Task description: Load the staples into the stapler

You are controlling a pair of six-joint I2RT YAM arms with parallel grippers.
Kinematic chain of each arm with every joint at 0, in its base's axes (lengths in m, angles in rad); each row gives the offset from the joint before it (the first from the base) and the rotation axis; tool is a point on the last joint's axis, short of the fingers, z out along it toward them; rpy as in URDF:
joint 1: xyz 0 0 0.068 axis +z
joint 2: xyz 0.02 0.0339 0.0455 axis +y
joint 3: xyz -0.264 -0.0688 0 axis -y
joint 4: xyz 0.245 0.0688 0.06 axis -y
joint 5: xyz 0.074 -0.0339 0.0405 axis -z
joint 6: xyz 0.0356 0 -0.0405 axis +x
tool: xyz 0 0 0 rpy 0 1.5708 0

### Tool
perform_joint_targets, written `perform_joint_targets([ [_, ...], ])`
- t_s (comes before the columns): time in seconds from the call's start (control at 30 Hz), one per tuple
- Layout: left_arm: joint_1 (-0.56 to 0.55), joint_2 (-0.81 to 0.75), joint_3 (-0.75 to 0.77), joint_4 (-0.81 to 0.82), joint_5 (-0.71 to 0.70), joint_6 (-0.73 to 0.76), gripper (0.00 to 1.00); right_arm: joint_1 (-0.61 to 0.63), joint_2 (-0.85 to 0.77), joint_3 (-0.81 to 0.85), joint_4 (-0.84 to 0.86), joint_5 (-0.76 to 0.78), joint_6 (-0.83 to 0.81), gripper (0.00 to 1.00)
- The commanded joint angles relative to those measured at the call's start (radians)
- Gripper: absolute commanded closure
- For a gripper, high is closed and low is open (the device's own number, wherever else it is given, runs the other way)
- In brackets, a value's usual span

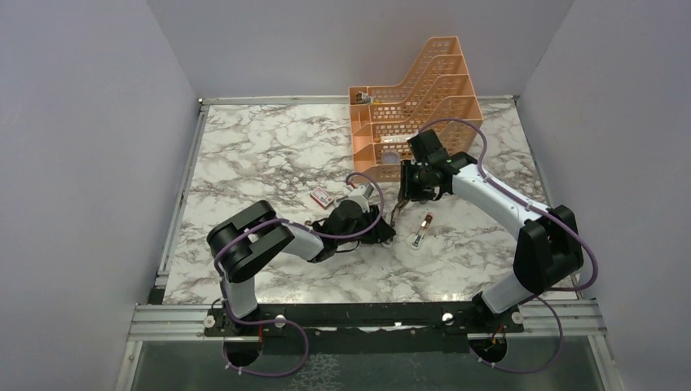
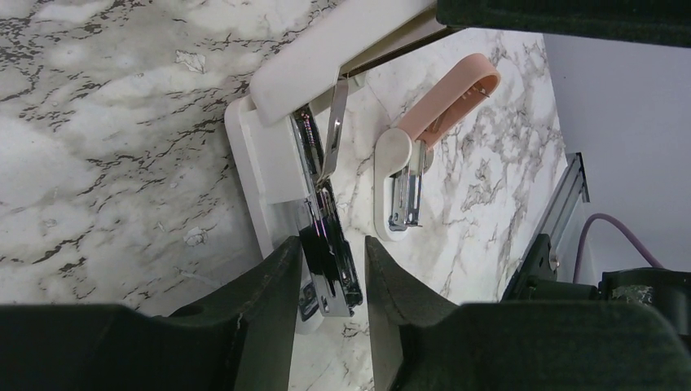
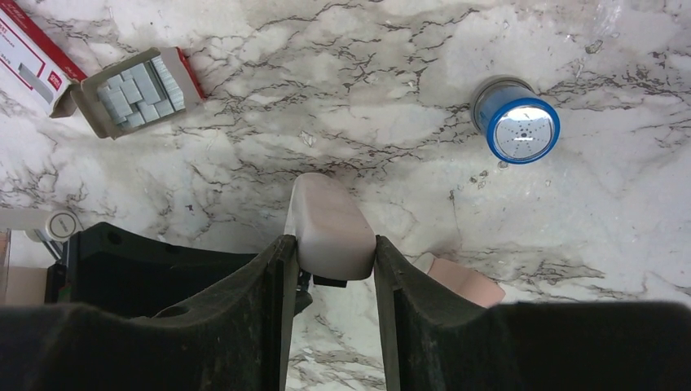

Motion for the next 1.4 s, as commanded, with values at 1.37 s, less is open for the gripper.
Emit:
perform_joint_targets([
  [1.37,0.002,-0.058,-0.021,-0.064,-0.016,0.019,0.51,0.012,-0.027,0.046,0.051,-0.088,0.009,0.44],
])
